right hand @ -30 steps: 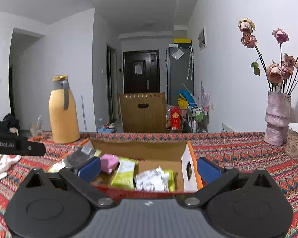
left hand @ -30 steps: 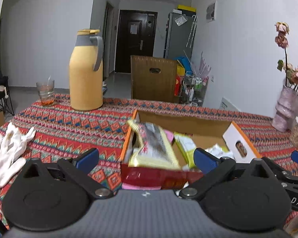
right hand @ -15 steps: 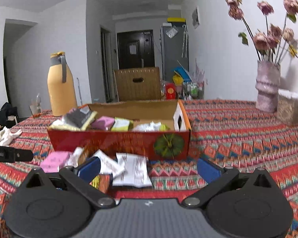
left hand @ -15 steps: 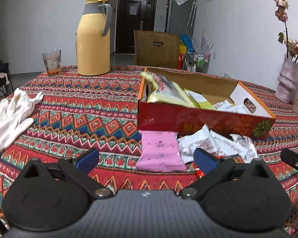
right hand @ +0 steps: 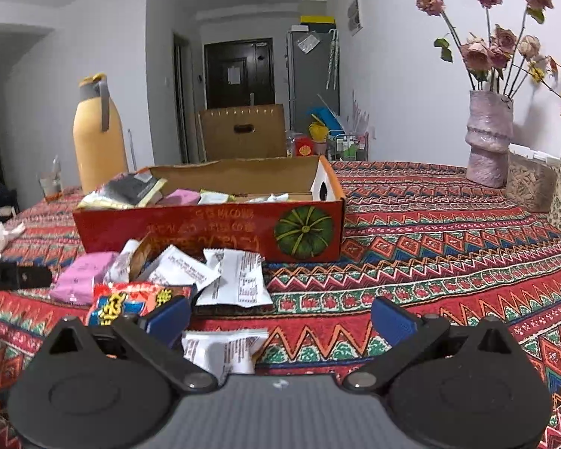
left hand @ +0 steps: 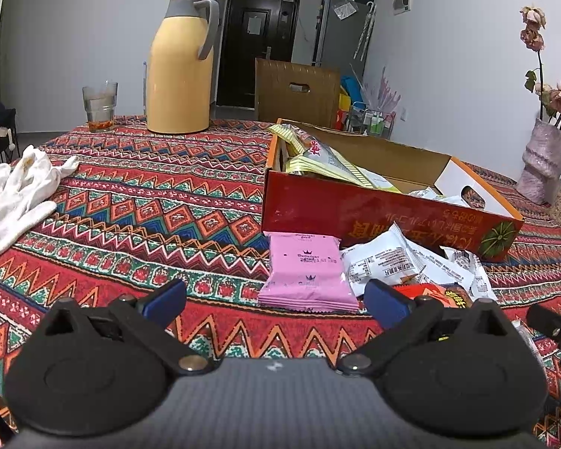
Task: Organize snacks
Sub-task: 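Withdraw both tools from the box toward the remaining snack pile, then grasp another white sachet with the right gripper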
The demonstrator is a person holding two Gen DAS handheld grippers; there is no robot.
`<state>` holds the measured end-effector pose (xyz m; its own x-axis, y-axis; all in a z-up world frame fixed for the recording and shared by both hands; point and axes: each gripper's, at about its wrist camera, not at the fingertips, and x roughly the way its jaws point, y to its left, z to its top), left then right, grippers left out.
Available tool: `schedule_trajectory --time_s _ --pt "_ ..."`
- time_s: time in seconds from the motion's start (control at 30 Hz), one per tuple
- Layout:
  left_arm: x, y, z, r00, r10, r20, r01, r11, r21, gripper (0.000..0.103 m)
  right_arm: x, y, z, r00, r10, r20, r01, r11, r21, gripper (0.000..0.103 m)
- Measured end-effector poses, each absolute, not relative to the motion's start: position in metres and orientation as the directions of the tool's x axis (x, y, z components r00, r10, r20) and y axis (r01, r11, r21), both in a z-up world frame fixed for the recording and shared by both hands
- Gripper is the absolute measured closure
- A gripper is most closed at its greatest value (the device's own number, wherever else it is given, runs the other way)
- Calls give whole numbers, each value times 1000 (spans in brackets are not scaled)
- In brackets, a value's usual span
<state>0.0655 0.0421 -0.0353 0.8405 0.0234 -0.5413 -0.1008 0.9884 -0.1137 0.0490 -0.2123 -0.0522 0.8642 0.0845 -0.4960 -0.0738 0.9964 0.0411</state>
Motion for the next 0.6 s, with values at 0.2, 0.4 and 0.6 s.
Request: schedule_trajectory --time_s 0.2,0.4,0.6 --pt "64 43 -36 844 -5 -536 -78 988 -132 0 49 -203 -53 851 93 -517 -89 995 32 0" --pt "64 44 -36 841 -21 -540 -69 987 -147 0 48 -198 -55 827 115 -551 -114 993 36 0" --pt "66 44 -37 834 -21 -551 -72 987 -146 0 55 -191 -62 790 95 -606 -112 994 10 0"
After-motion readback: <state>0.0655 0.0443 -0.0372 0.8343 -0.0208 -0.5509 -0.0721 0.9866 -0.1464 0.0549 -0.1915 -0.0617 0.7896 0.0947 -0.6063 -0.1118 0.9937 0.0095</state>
